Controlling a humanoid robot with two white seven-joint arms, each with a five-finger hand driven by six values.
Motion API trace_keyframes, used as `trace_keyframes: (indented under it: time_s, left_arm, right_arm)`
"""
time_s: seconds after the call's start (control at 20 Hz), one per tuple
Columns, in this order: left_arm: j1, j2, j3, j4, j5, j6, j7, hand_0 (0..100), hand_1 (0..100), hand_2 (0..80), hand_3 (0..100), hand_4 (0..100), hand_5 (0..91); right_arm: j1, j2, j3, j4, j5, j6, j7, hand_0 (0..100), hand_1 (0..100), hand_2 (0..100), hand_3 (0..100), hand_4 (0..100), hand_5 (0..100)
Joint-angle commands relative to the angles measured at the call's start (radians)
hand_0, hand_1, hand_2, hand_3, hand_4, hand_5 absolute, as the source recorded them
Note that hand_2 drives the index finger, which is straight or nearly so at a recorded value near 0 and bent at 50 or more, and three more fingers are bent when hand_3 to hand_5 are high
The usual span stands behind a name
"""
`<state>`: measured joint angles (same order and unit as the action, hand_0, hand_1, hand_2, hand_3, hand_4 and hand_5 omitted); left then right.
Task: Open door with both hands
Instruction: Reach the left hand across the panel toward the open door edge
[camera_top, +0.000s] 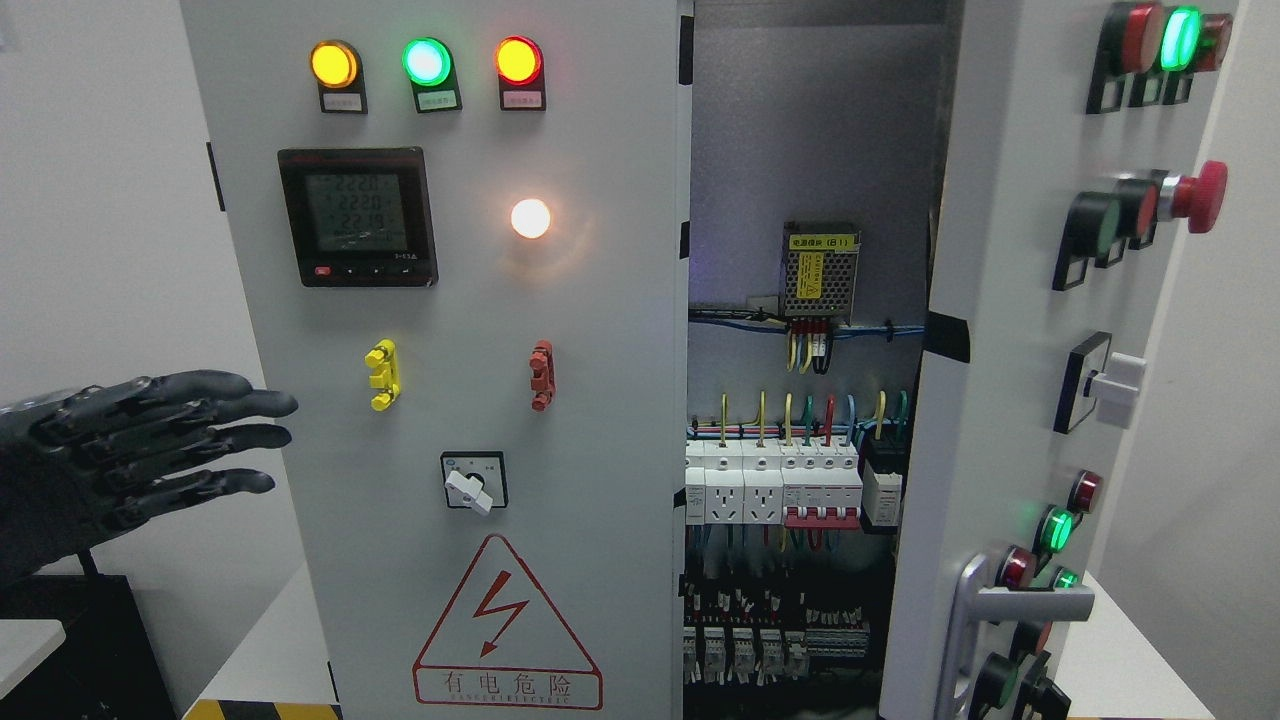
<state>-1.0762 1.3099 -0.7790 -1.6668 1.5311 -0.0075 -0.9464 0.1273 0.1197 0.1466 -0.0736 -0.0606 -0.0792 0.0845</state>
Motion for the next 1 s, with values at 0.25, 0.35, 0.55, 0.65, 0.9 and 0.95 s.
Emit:
trace_keyframes:
  time_s: [0.25,0.35,0.55,0.65,0.9,0.95]
  left_arm:
    - [-0.413,-0.199,-0.857,0.027,0.072,-0.009,0.003,0,0,0.0,0,0,0.0]
    - [-0.549,-0.222,-0.986,0.027,0.104,-0.014,0.003,0,0,0.0,0,0,0.0]
    - [-0.611,-0.357,-1.042,0.082,0.175,-0.016,0.043,0,0,0.0,0,0,0.0]
    - [-0.611,-0.412,-1.04,0.101,0.194,-0.019,0.077,0,0,0.0,0,0,0.0]
    - [-0.662,-0.543,-1.034,0.143,0.291,-0.037,0.143,0,0,0.0,0,0,0.0]
    - [-0.666,-0.557,-1.025,0.148,0.291,-0.037,0.144,0,0,0.0,0,0,0.0]
  right_arm:
    - [0.0,0.0,-0.001,0.0,-0.001,-0.001,0.0,38,0,0,0,0,0]
    - [0.0,0.0,-0.001,0.0,0.001,-0.001,0.0,38,0,0,0,0,0]
    - [0.0,0.0,-0.001,0.0,-0.001,-0.001,0.0,38,0,0,0,0,0]
    - [0.0,0.0,0.001,0.0,-0.001,-0.001,0.0,38,0,0,0,0,0]
    - [0.0,0.0,0.001,0.0,-0.001,-0.001,0.0,38,0,0,0,0,0]
    - [0.0,0.0,0.001,0.0,-0.001,-0.001,0.0,38,0,0,0,0,0]
